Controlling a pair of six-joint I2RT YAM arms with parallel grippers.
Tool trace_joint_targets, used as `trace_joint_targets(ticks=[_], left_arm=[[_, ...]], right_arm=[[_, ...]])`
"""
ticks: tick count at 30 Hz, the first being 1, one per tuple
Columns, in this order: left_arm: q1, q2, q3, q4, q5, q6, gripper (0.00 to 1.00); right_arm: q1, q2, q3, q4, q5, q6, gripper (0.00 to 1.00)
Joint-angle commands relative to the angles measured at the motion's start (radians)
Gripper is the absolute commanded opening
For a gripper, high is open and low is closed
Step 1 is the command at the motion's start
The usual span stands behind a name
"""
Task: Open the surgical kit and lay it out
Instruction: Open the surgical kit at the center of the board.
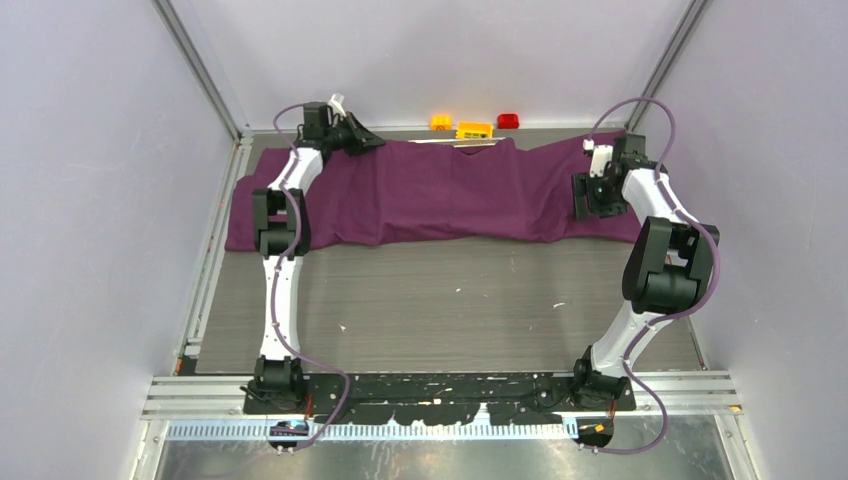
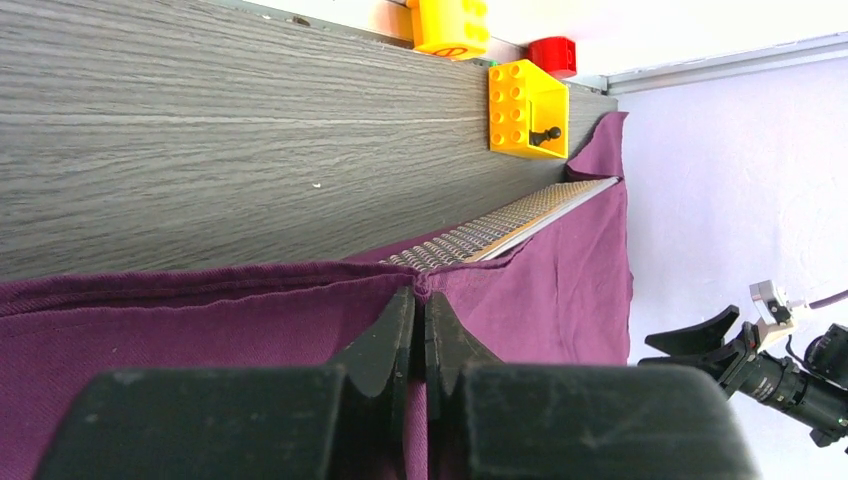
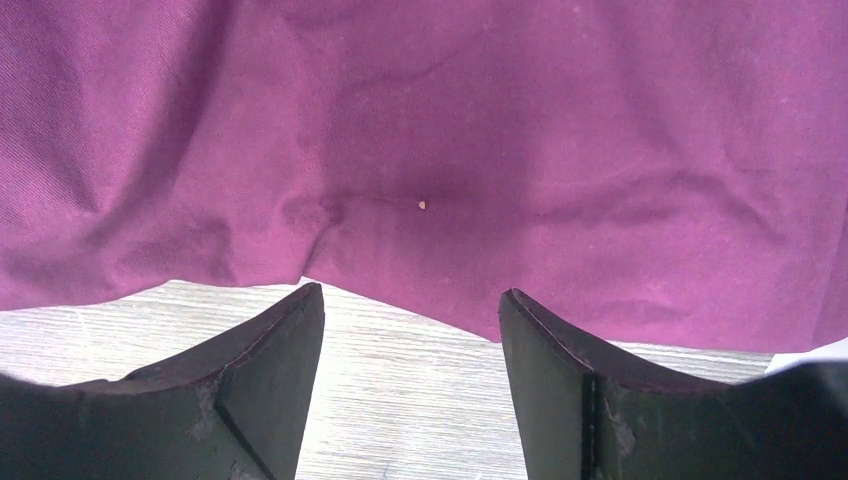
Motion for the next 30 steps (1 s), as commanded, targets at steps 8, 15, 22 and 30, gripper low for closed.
trace_joint_targets(ticks=[8,15,22,30], left_arm=[[-0.004,-0.176,-0.061,0.015,0.072,0.043,0.0],[-0.014,-0.309,-0.201,-0.018,0.118,0.135,0.0],[-0.047,-0.57,-0.541,-0.089,0.137,0.373,0.0],[-0.154,-0.909,-0.927,-0.279,0.049,0.816,0.0]], right_arm=[[0.002,-0.085,0.014,0.02,-0.013,-0.006,0.69],[0.001,-0.087,0.022,0.02,-0.022,-0.012,0.69],[0.001,-0.101,0.041,0.02,-0.038,-0.017,0.7],[0.016,-0.08,0.174,0.004,-0.248,0.066,0.7]])
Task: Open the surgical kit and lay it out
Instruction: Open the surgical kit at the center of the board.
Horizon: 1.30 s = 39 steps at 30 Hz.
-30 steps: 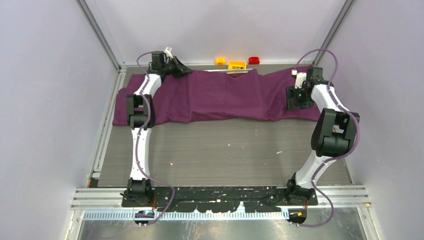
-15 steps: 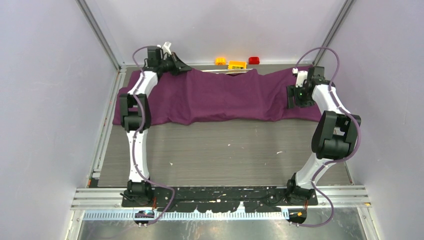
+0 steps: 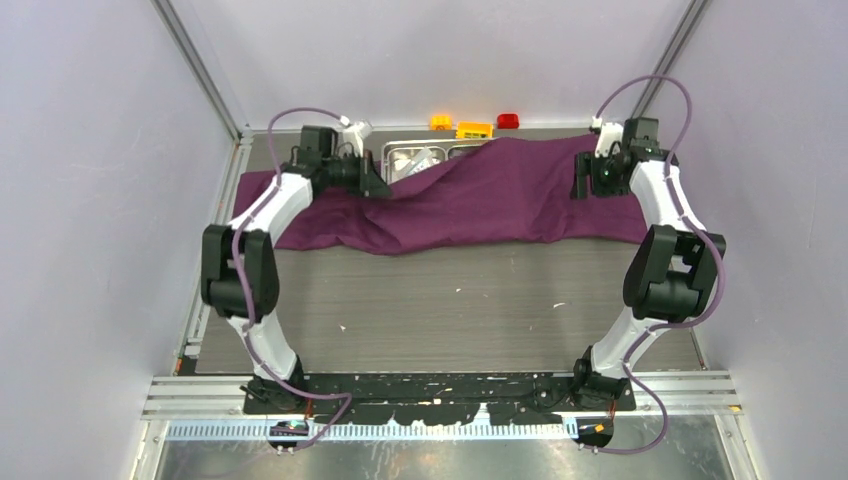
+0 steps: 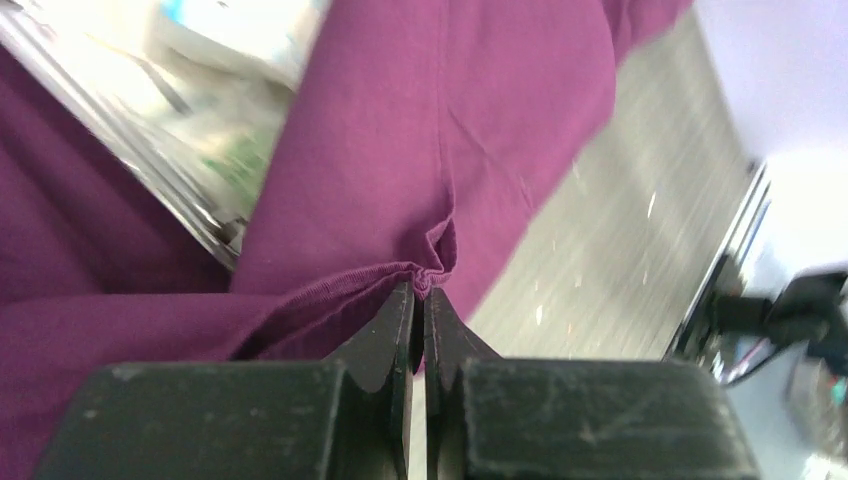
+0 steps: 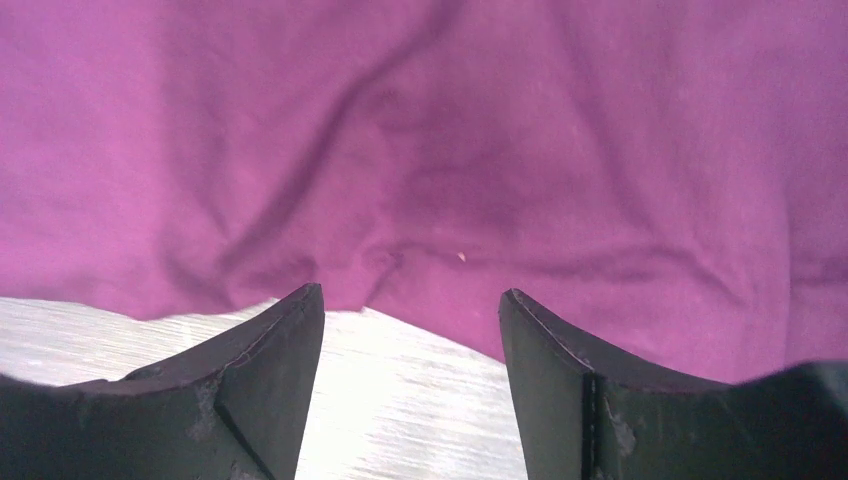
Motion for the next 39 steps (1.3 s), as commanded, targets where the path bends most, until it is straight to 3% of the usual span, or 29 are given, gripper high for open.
trace_joint_targets(ticks=[1,7,14,26,32,39], left_arm=[[-0.064,-0.188,-0.173,-0.122,-0.019,0.315,0.0],[-0.116,-0.323,-0.328,-0.162,-0.105,0.445,0.0],[-0.117,-0.326,-0.318,-0.178,-0.104,0.405,0.0],[-0.115,-0.192,-0.057,-0.429,-0.015,0.362,0.0],[-0.105,-0.128,0.085,-0.524,0.025,0.328,0.0],[-0.102,-0.104,0.147,-0.572,0.043,0.314,0.0]], right_arm=[[0.023,-0.03,0.12,0.016,-0.188,0.054,0.7],[0.141,0.007,0.166,0.057,-0.282,0.019,0.72],[0.301,0.027,0.166,0.083,-0.265,-0.252,0.75],[0.503,0.111,0.129,0.193,0.041,-0.533,0.76],[0.526,0.128,0.122,0.22,0.069,-0.619,0.76],[0.547,0.138,0.091,0.281,0.115,-0.674,0.76]])
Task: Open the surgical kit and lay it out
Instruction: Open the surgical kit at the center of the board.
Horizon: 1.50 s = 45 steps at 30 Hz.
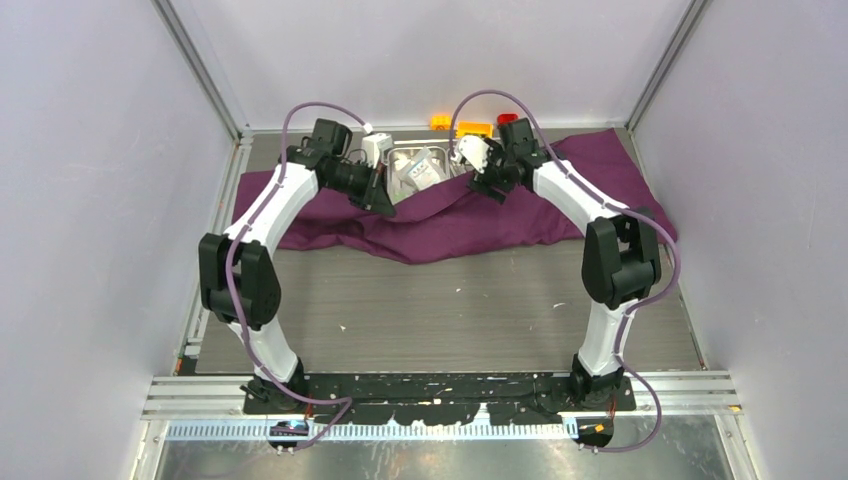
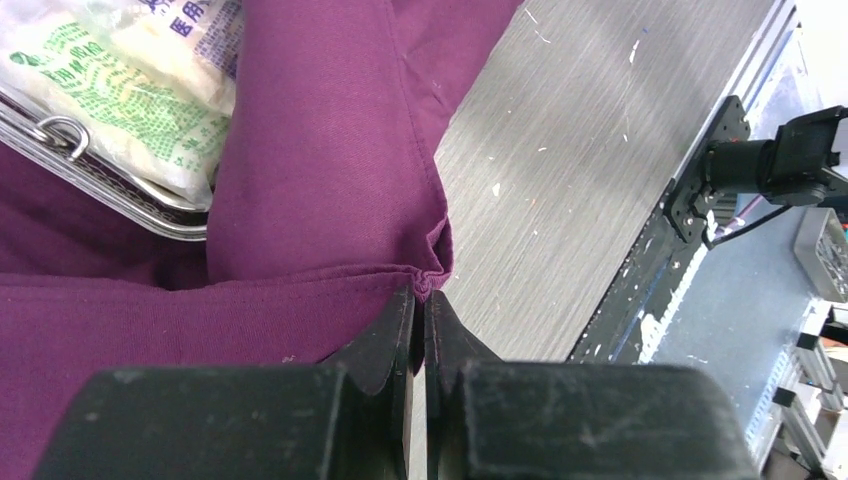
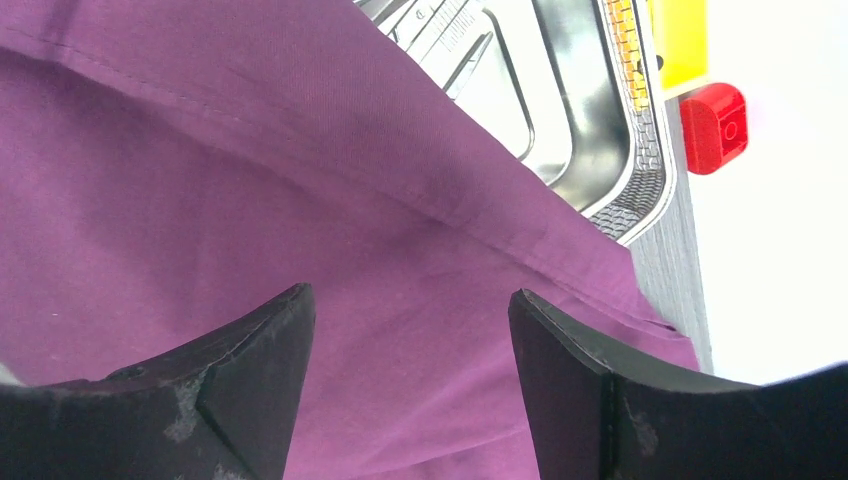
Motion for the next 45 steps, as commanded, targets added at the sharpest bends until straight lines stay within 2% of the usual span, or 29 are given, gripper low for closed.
trace_joint_targets(ticks=[1,20,31,37,45], left_arm=[[0.007,-0.001,0.055,-0.069,0.062,-0.028,0.0],[0.036,-0.024,0.069,-0.108,0.112,-0.043,0.0],[0.037,-0.023,0.057,-0.107,0.115,-0.039,0.0],[0.042,-0.027,0.047,-0.103,0.112,-0.038,0.0],[0.045,-0.026,0.046,-0.099,0.082,-0.03,0.0]], right_arm=[[0.019,0.001,-0.011,0.072,0.044,-0.076,0.75],[0.056,0.061,-0.037,0.204,0.123,-0.164,0.72],[0.071,0.103,-0.03,0.275,0.163,-0.197,0.64],[0.075,0.111,-0.023,0.28,0.17,-0.211,0.47],[0.08,0.084,-0.022,0.264,0.221,-0.233,0.29]])
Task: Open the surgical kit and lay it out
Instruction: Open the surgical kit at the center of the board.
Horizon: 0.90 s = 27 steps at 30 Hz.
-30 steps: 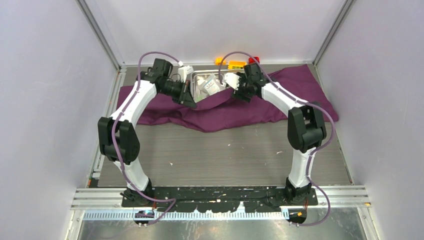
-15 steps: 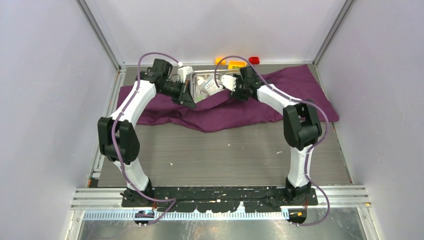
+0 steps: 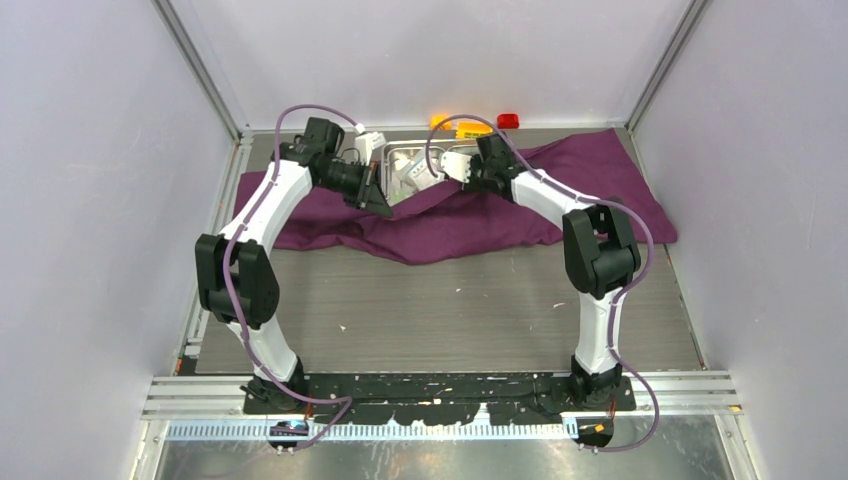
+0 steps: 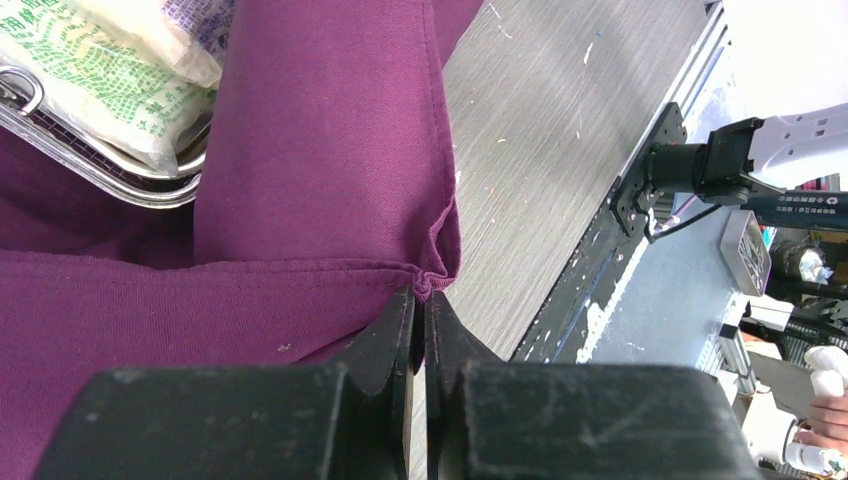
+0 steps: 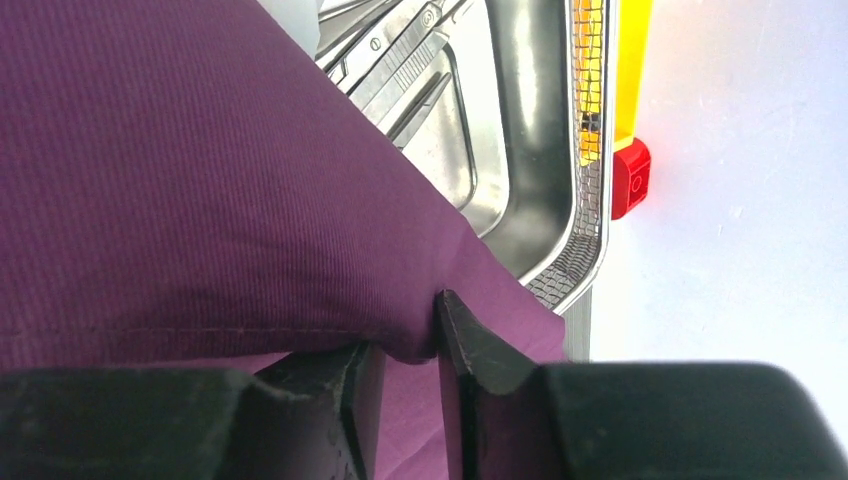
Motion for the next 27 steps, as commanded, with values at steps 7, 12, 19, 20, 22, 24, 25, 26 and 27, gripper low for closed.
trace_joint_targets(ticks=[7,12,19,20,22,24,25,26,27], left_arm=[[0.007,-0.06,-0.004,0.016,-0.1,0.016,0.0],[0.008,-0.123,-0.074,0.083,-0.19,0.03,0.0],[0.007,-0.257,-0.234,0.159,-0.205,0.108,0.0],[0.007,-0.279,-0.245,0.143,-0.203,0.129,0.0],[0.007,-0.319,-0.272,0.096,-0.202,0.178,0.0],[0.007,-0.367,-0.312,0.039,-0.202,0.231,0.0],[0.006,-0.396,-0.339,0.011,-0.2,0.261,0.0],[0.005,-0.429,-0.368,-0.021,-0.199,0.291,0.0],[0.002,-0.467,-0.401,-0.054,-0.197,0.322,0.0]], right_arm=[[0.008,-0.106,-0.032,-0.032,0.05,-0.021,0.05],[0.01,-0.227,-0.096,-0.12,0.04,0.02,0.01],[0.021,-0.41,-0.124,-0.359,-0.003,0.112,0.0],[0.028,-0.436,-0.134,-0.397,-0.031,0.133,0.01],[0.055,-0.495,-0.167,-0.465,-0.042,0.162,0.01],[0.101,-0.565,-0.221,-0.522,-0.038,0.198,0.0],[0.128,-0.611,-0.252,-0.557,-0.035,0.222,0.0],[0.159,-0.645,-0.281,-0.59,-0.03,0.253,0.0],[0.19,-0.681,-0.319,-0.626,-0.028,0.286,0.0]])
